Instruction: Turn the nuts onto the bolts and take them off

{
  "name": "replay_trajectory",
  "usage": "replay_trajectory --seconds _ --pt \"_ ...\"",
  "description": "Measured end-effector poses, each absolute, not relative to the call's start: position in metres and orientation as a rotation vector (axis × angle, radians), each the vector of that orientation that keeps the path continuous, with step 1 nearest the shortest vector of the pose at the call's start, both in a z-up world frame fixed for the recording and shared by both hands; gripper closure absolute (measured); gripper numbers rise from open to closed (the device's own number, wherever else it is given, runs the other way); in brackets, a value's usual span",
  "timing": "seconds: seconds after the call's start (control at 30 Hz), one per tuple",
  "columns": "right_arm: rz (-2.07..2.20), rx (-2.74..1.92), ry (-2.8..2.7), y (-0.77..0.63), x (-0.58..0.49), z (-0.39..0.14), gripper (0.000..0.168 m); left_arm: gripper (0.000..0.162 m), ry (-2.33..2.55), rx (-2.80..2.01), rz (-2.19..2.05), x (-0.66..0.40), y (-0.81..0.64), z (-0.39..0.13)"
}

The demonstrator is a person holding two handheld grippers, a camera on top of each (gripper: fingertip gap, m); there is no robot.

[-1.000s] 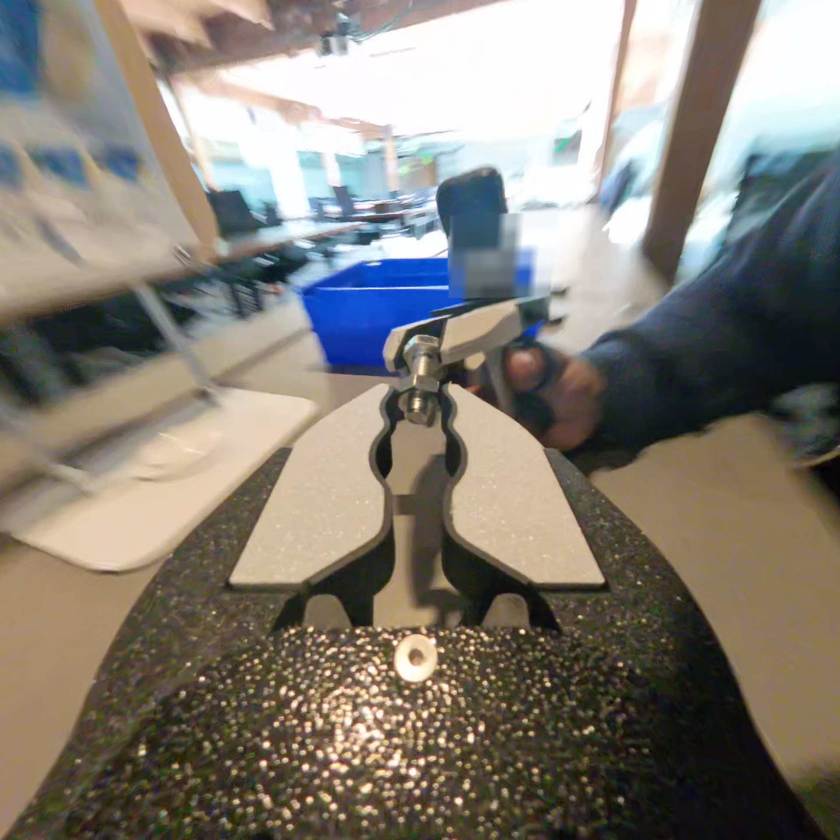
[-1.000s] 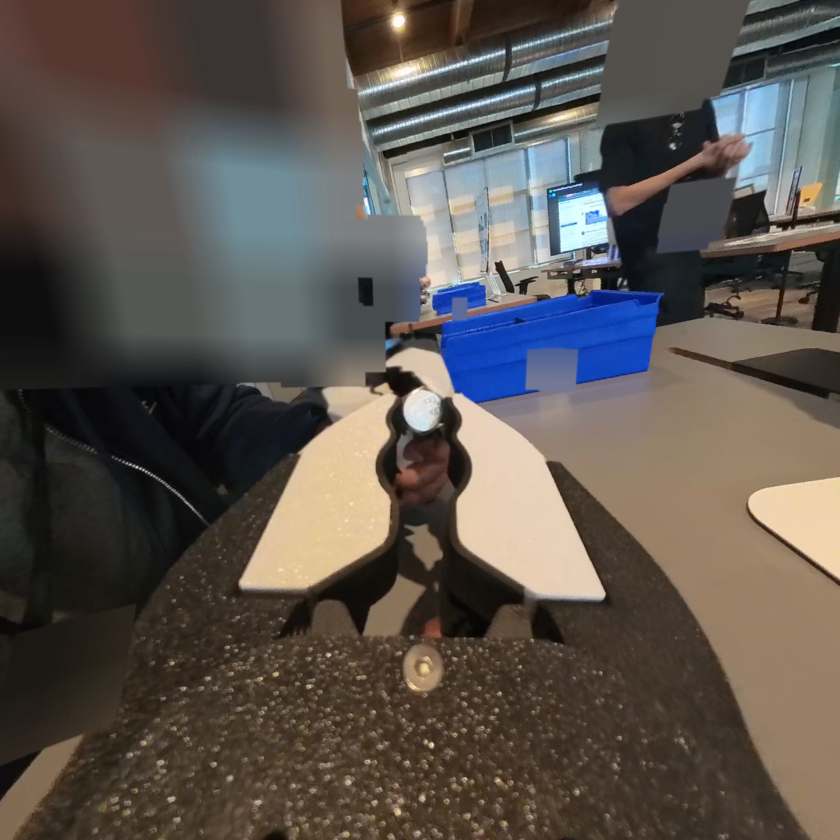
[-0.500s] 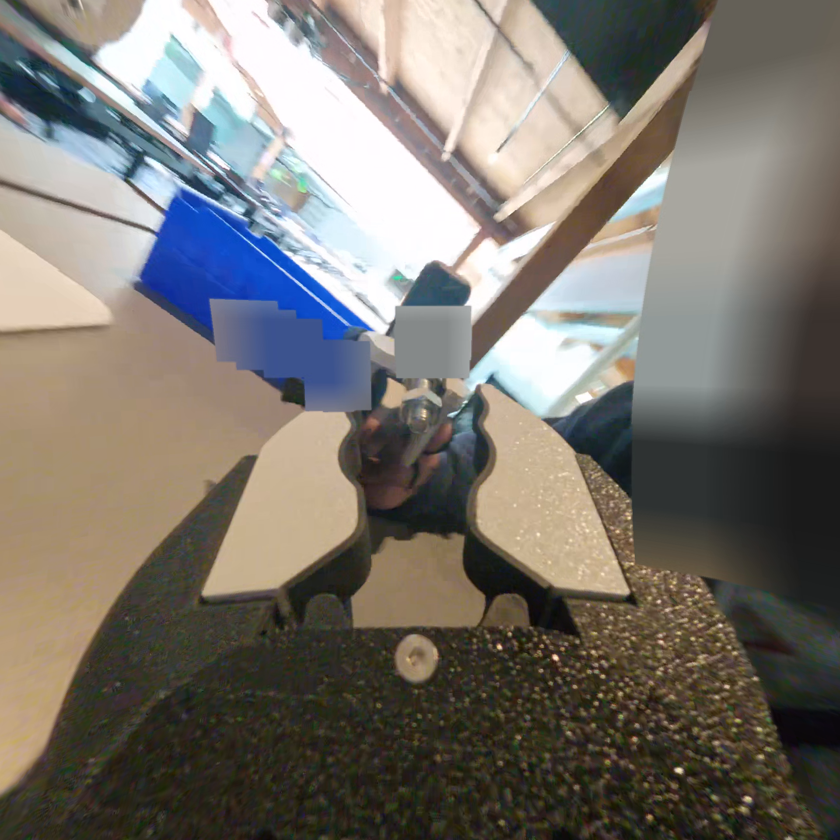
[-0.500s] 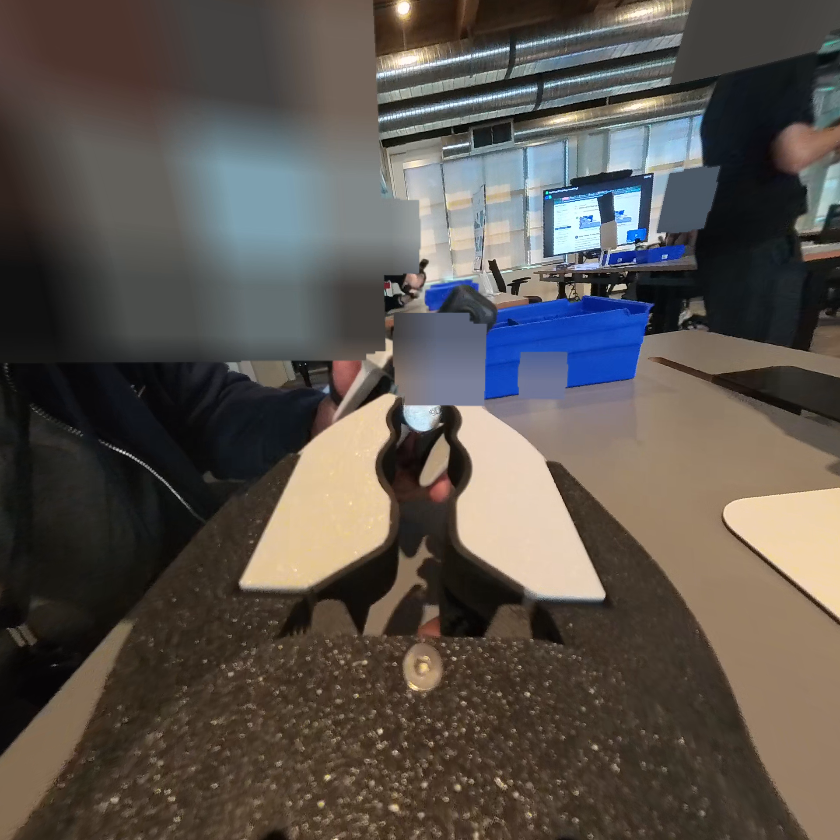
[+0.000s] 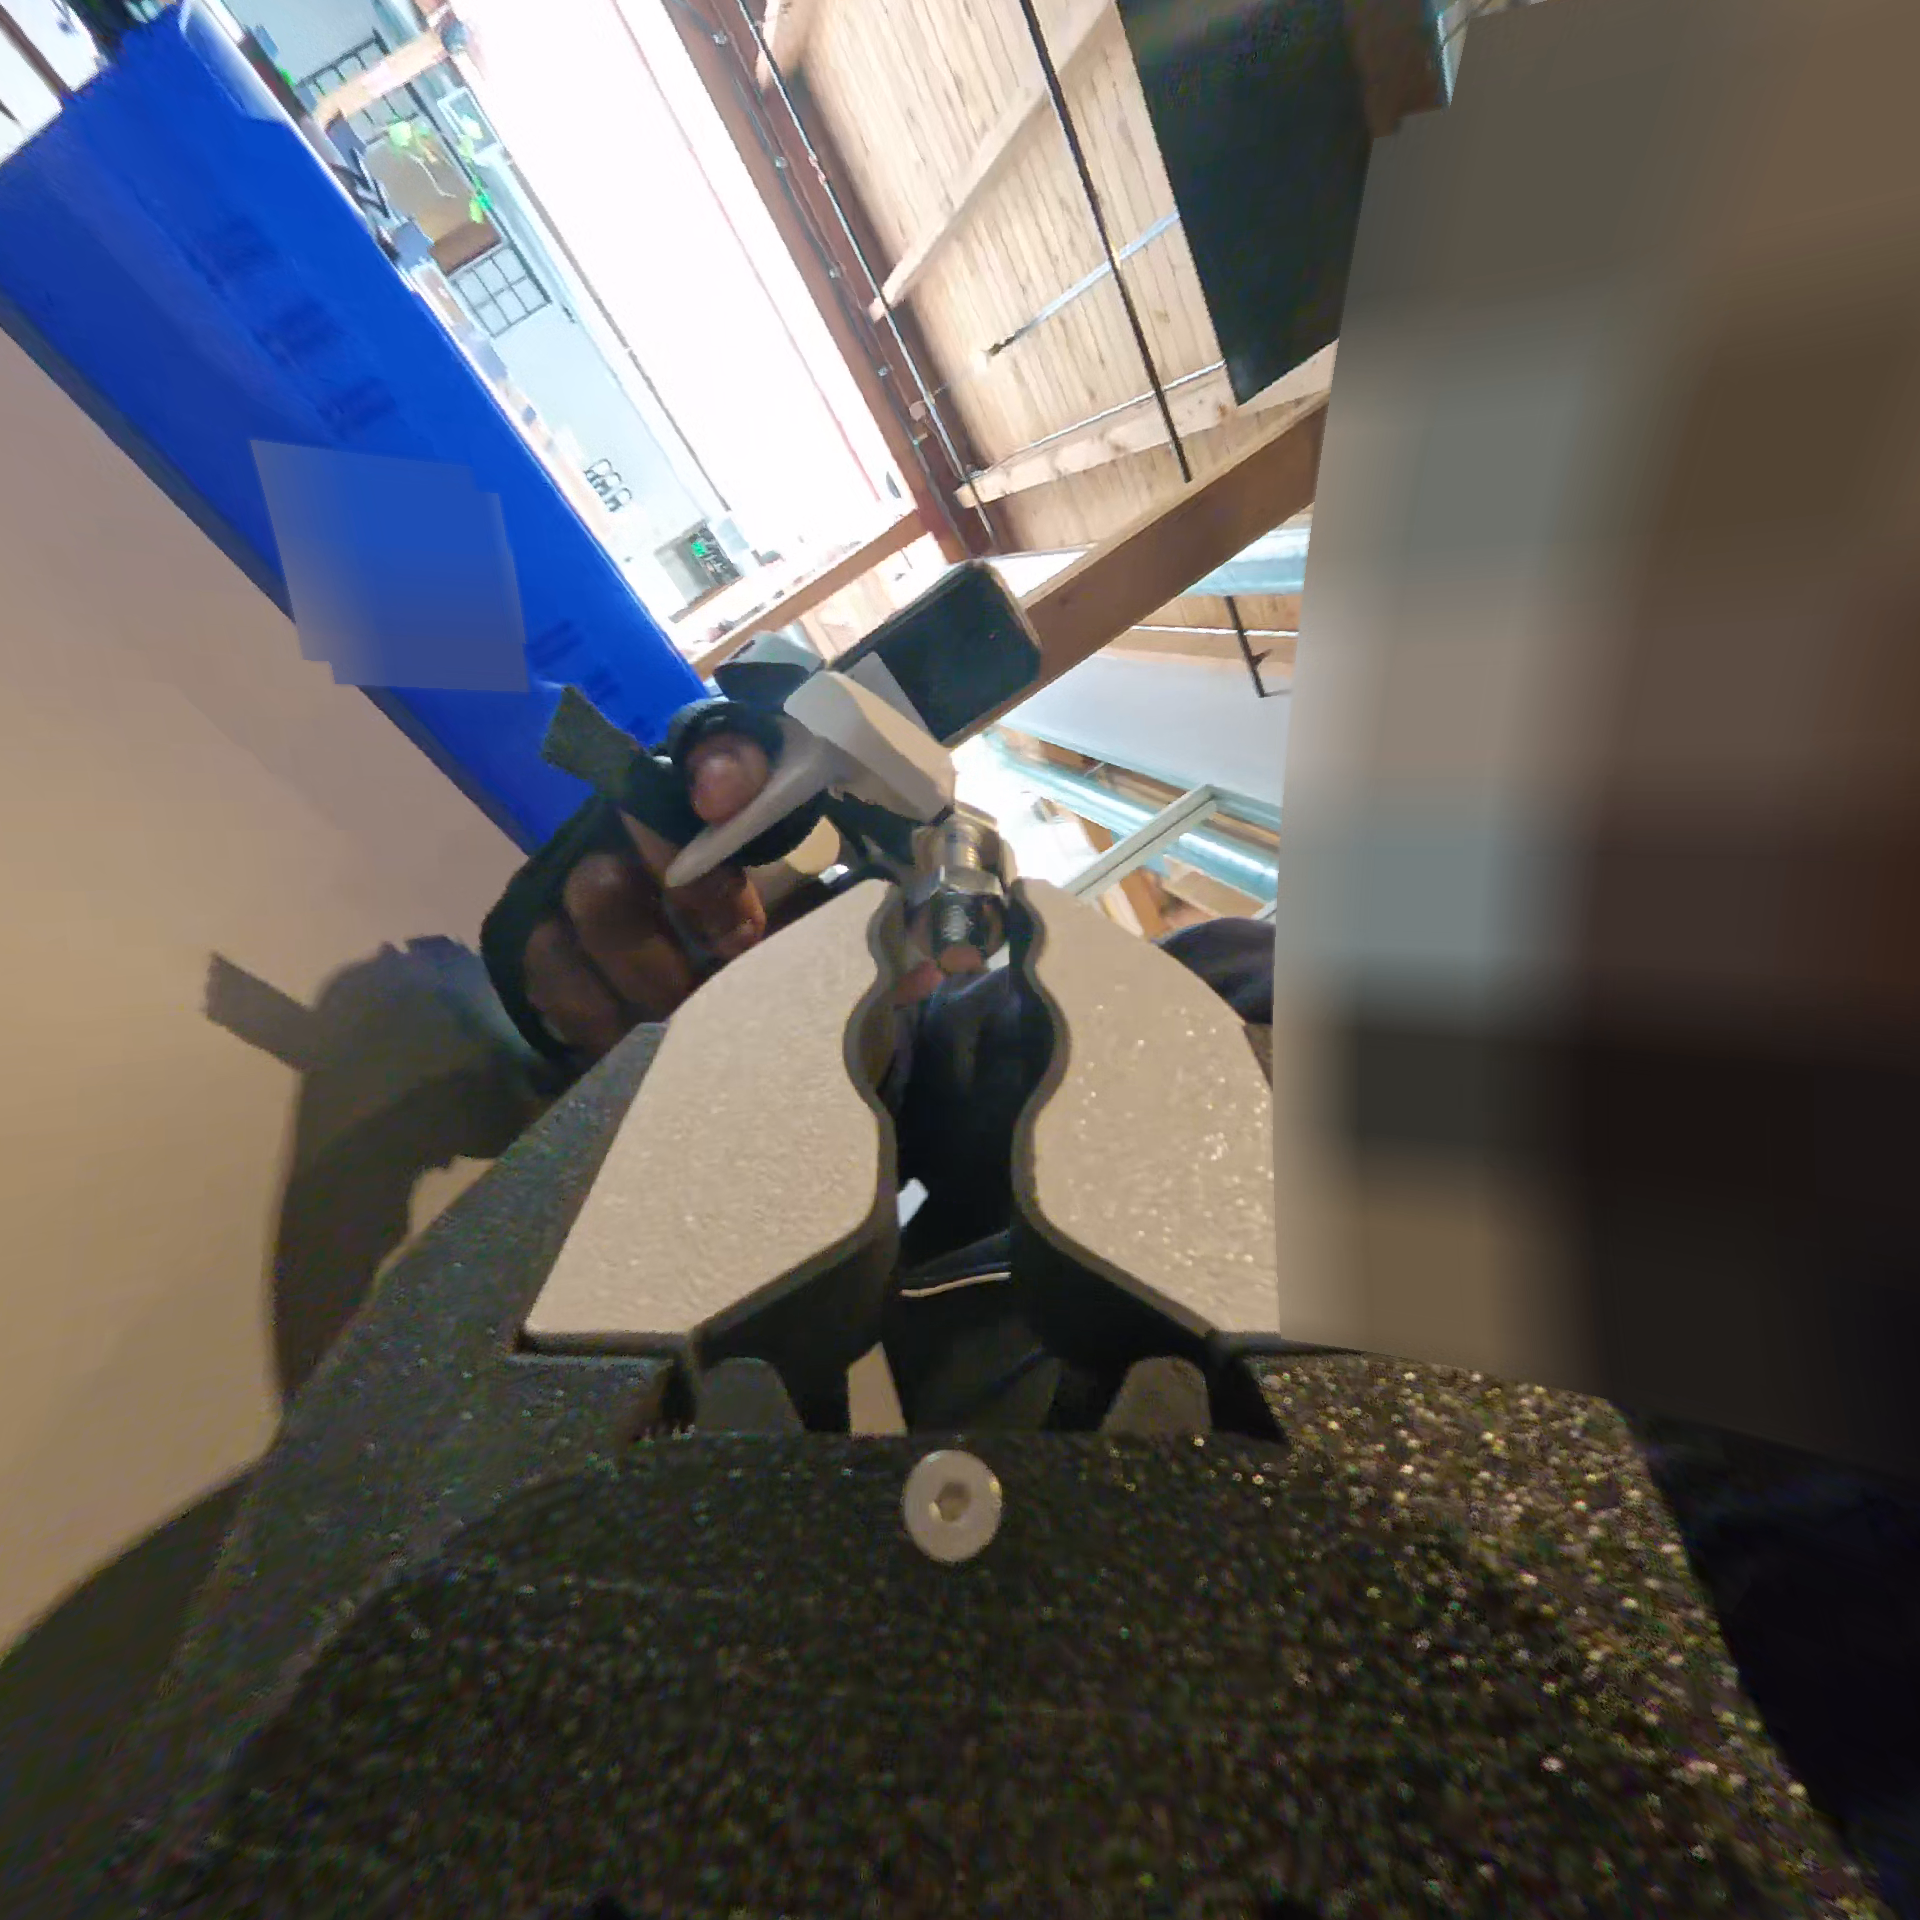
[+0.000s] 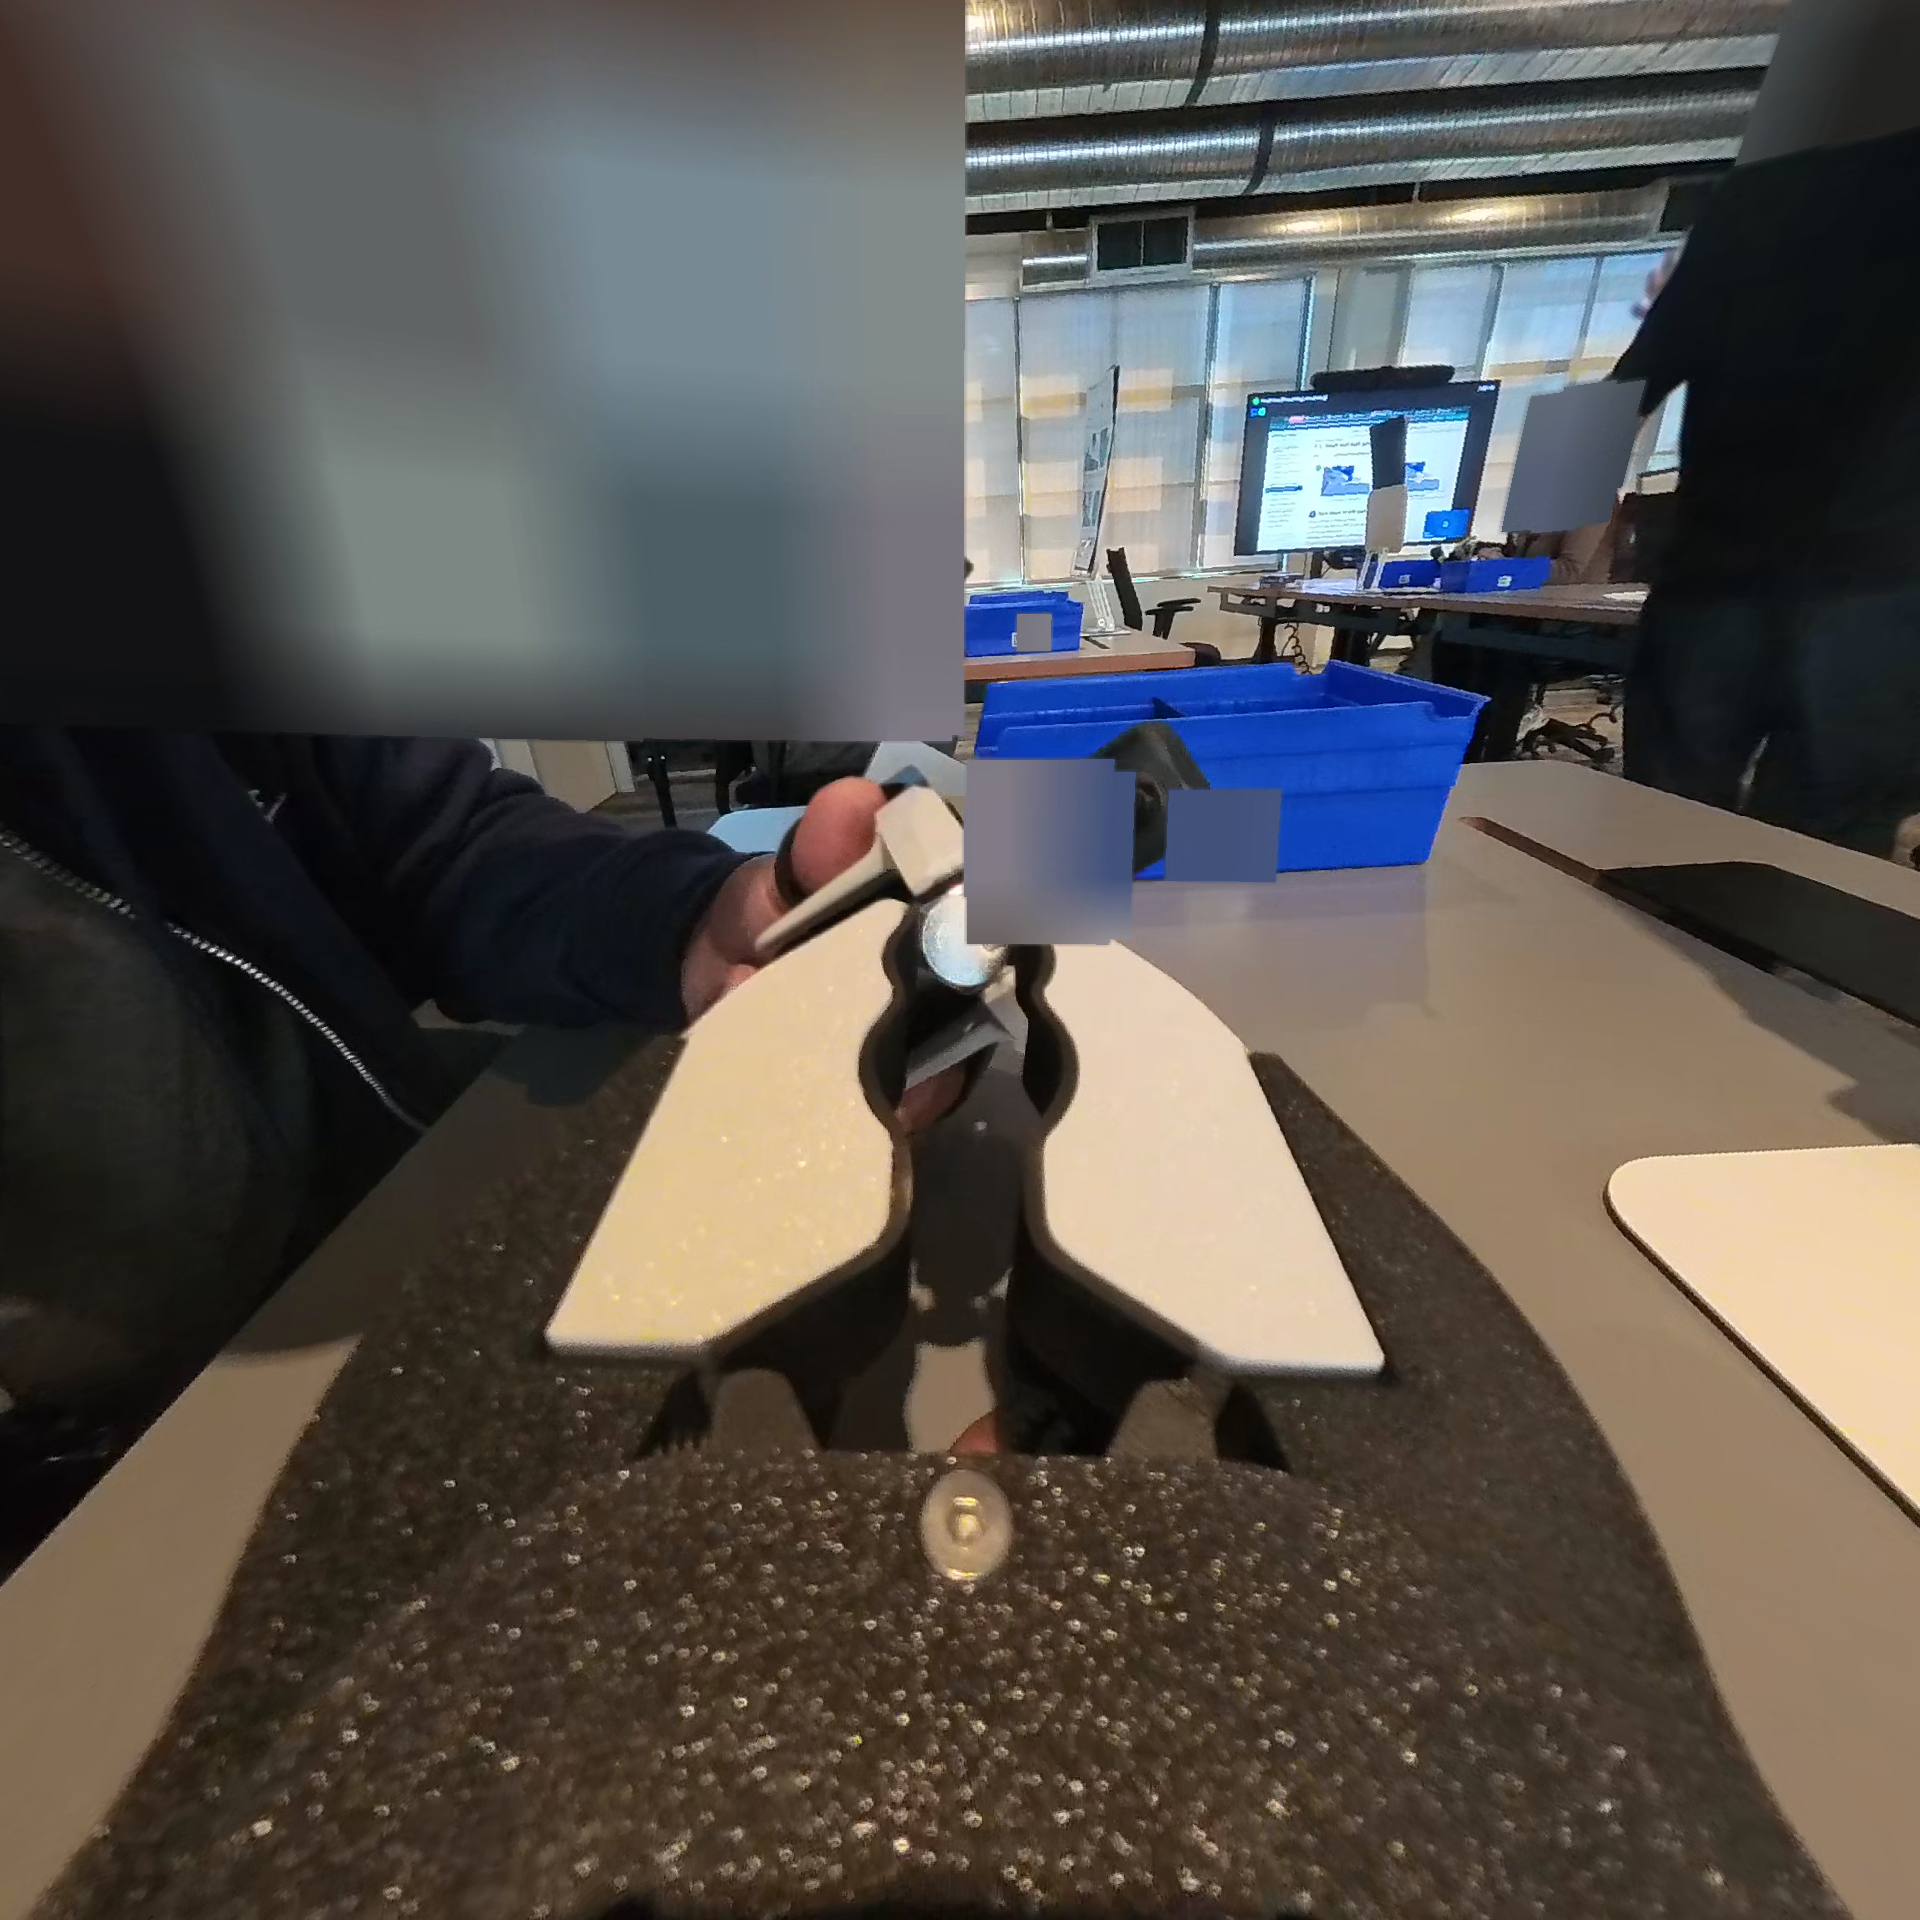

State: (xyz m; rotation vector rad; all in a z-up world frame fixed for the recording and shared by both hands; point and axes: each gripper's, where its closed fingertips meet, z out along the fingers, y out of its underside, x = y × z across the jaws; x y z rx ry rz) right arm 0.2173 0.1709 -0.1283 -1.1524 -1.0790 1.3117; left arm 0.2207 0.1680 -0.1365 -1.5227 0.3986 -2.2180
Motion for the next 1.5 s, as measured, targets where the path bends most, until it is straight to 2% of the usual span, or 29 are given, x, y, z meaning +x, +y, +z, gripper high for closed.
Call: replay_trajectory --seconds 0.03,0.17,0.33,0.43,0.57,0.67,0.83,1.03,1.1,1.23,1.43,1.5 --pt "1.316 -1.156 -1.074 0.171 0.217 -0.128 0.152 0.144 0.426 -1.526 -2.172 0.221 0.168 -0.137" --pt "1.373 -1.169 -1.028 0.174 0.219 -0.127 0.152 0.144 0.644 -1.503 -1.740 0.223 0.171 -0.138" --pt "1.443 -1.189 -0.967 0.176 0.220 -0.127 0.152 0.144 0.988 -1.305 -0.819 0.223 0.177 -0.142" --pt "1.455 -1.179 -0.959 0.176 0.220 -0.124 0.152 0.144 1.001 -1.212 -0.622 0.222 0.177 -0.139" --pt "1.452 -1.169 -0.954 0.176 0.222 -0.122 0.152 0.120 0.799 -1.282 -1.055 0.215 0.178 -0.123" --pt "1.445 -1.166 -0.956 0.177 0.223 -0.122 0.152 0.118 0.603 -1.392 -1.504 0.210 0.183 -0.121" --pt "1.424 -1.165 -0.974 0.176 0.222 -0.123 0.152 0.124 0.385 -1.481 -2.004 0.213 0.183 -0.133" --pt "1.398 -1.167 -0.994 0.175 0.221 -0.125 0.151 0.128 0.381 -1.491 -2.170 0.222 0.171 -0.134" --pt "1.393 -1.168 -1.002 0.174 0.219 -0.125 0.151 0.142 0.403 -1.490 -2.166 0.223 0.168 -0.135" --pt "1.421 -1.186 -0.975 0.176 0.219 -0.126 0.152 0.145 0.572 -1.493 -1.846 0.224 0.171 -0.139" --pt "1.470 -1.204 -0.930 0.179 0.220 -0.127 0.152 0.145 0.991 -1.282 -0.767 0.224 0.179 -0.143" --pt "1.481 -1.194 -0.923 0.178 0.220 -0.125 0.152 0.138 1.026 -1.170 -0.496 0.222 0.180 -0.140"
